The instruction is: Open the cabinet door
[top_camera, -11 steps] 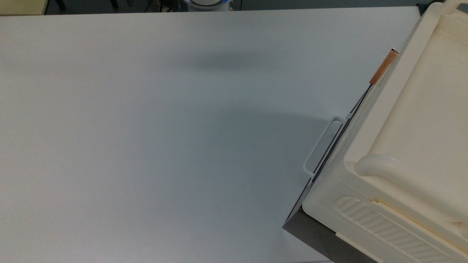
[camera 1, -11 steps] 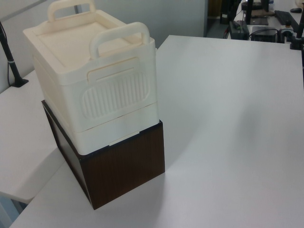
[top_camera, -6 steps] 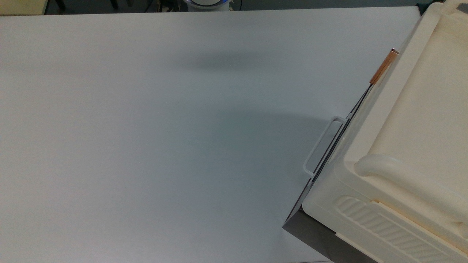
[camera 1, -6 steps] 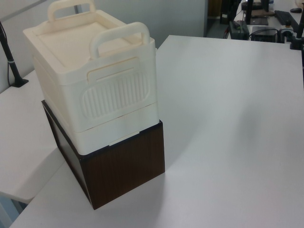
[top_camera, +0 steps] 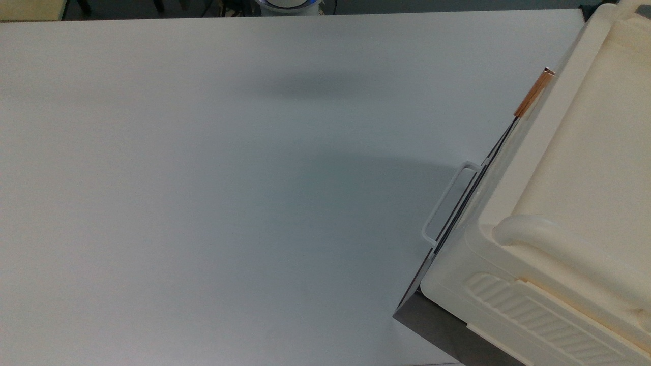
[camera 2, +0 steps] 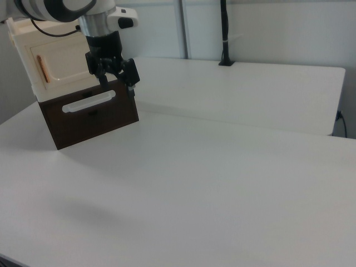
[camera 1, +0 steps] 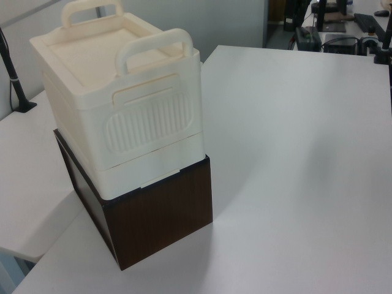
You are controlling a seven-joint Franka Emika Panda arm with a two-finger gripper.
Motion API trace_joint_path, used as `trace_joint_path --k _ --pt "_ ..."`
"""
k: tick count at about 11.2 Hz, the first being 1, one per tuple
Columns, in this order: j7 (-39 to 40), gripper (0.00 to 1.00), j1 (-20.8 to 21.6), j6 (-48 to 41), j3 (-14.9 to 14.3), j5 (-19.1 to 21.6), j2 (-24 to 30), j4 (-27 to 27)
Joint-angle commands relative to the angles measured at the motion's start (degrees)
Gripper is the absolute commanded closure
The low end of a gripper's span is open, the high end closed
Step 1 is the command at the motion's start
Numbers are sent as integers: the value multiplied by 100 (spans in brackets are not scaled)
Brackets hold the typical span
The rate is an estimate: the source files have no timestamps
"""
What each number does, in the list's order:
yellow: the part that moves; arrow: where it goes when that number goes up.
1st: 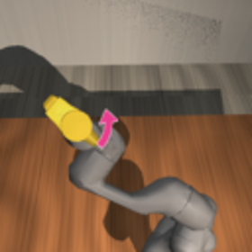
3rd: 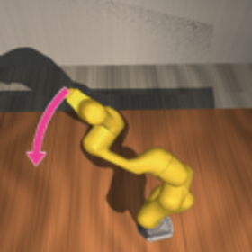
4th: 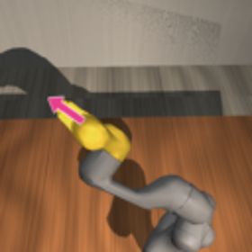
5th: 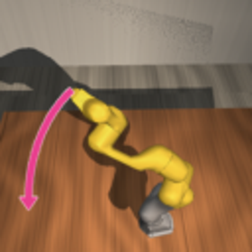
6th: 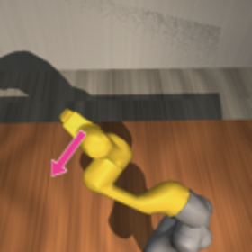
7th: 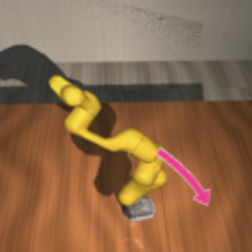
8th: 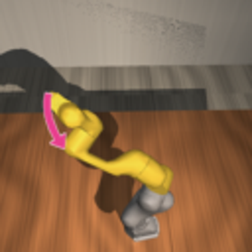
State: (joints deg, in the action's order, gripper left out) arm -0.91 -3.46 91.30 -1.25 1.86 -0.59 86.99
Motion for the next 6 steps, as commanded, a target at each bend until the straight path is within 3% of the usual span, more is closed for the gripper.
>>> trace_joint_path --k 1,6 --pt "12 0 47 -165 -42 112 68 11" --pt "20 0 319 -104 38 130 -142 20"
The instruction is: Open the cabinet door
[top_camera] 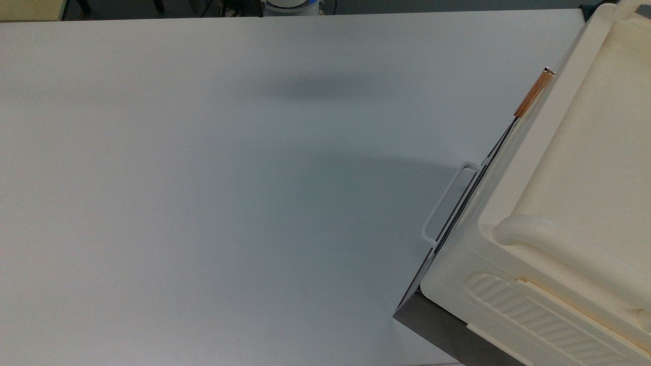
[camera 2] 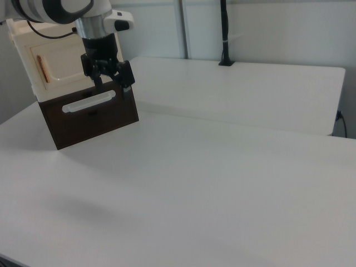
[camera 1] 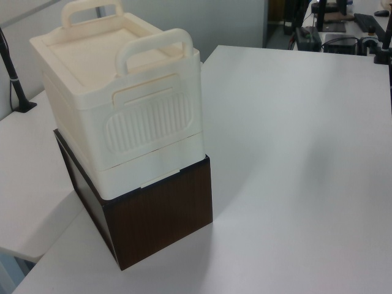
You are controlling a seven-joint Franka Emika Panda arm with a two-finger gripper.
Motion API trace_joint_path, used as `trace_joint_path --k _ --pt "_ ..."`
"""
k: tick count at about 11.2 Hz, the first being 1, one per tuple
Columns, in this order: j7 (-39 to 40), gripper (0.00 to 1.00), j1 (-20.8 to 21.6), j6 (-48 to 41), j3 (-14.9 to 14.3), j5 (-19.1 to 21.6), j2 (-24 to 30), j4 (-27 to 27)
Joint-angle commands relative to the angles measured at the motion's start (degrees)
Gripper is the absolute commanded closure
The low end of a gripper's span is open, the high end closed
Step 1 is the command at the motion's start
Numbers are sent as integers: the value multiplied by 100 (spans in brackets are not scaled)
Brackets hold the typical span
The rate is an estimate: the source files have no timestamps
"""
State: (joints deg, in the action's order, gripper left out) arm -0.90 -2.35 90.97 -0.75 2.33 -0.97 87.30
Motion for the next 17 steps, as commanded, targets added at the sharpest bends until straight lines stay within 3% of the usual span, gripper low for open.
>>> trace_joint_path --k 1,6,8,10,12,14,17 --pt "37 0 261 -27 -13 101 -227 -20" --pt "553 0 841 579 5 680 -448 -310" --pt "1316 0 1288 982 5 734 -553 -319" --pt "1390 0 1972 1439 -4 647 -999 -546" --pt "1373 14 2151 1809 5 628 -1265 -854" --pt "1346 38 2256 2256 144 611 -1318 -917" --pt "1425 50 2642 2583 154 427 -1415 -925"
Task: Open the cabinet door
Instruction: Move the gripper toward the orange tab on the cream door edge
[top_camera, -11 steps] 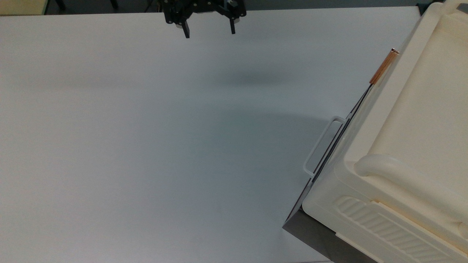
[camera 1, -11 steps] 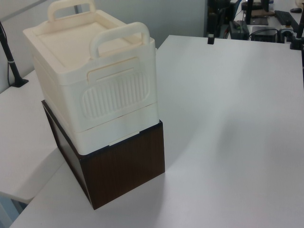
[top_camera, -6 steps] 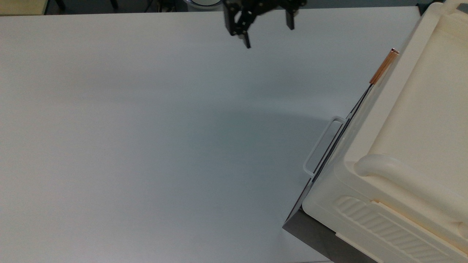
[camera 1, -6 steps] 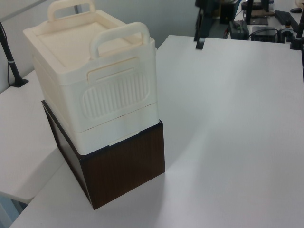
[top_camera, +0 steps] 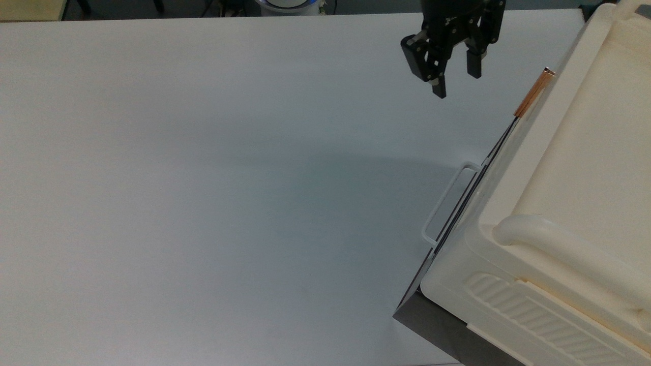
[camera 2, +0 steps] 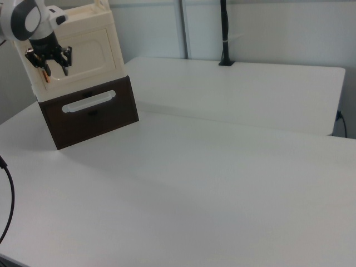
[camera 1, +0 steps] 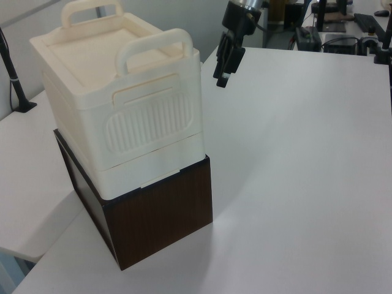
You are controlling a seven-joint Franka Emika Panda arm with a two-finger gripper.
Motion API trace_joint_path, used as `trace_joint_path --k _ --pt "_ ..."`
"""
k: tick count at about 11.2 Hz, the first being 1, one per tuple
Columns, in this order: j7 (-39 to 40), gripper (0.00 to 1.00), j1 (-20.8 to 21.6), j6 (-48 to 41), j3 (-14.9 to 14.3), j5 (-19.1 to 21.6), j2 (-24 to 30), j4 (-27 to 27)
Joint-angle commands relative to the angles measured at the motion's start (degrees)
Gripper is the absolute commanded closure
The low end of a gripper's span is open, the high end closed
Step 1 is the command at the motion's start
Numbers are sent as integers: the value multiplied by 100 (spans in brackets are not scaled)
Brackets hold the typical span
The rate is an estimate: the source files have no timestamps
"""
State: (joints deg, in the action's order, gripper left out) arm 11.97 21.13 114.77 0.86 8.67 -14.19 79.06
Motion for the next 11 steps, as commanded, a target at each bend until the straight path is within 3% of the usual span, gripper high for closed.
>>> trace_joint_path --k 1,7,11 --pt "182 50 347 203 -6 -216 -84 -101" --pt "192 50 760 738 -76 -348 -206 -145" --pt "200 69 779 1239 -94 -366 -506 -382"
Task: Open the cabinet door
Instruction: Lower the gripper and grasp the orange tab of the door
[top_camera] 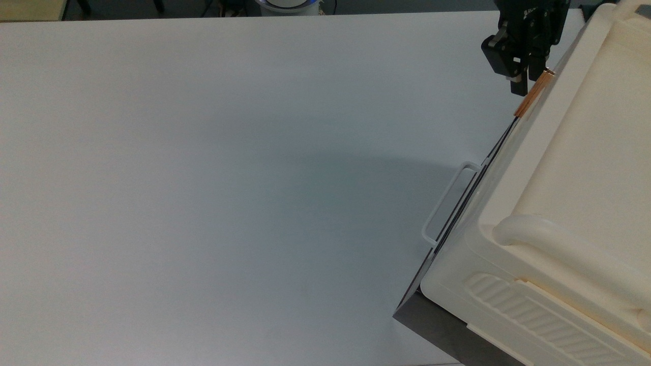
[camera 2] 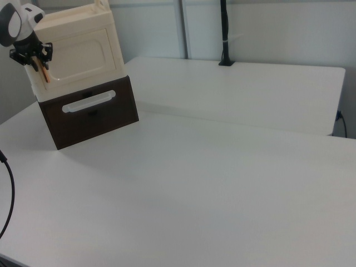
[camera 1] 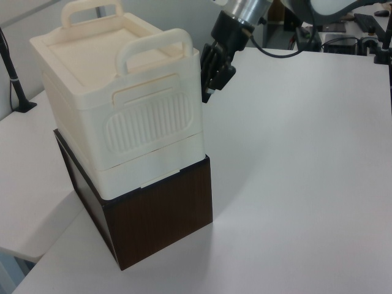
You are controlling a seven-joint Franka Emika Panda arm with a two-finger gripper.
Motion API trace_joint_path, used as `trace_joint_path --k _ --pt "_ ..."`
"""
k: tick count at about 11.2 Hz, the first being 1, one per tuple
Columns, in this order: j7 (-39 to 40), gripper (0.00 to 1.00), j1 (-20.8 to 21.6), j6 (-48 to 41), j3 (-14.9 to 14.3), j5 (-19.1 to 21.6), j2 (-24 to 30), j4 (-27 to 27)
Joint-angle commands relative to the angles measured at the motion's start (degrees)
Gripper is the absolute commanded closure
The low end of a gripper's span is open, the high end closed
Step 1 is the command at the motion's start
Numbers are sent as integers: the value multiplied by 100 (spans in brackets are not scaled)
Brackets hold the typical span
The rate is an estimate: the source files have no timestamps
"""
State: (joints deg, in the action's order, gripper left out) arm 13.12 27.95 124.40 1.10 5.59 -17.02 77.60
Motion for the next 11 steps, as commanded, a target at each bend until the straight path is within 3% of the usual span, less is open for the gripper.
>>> trace_joint_path --k 1,3,4,8,11 --pt "86 77 96 400 -119 -58 -249 -227" --pt "77 96 88 498 -162 -58 -258 -227" --pt "68 100 88 498 -232 -41 -241 -236" --pt "77 100 53 227 -198 -6 31 61" --pt "120 100 -149 -773 -180 21 339 203"
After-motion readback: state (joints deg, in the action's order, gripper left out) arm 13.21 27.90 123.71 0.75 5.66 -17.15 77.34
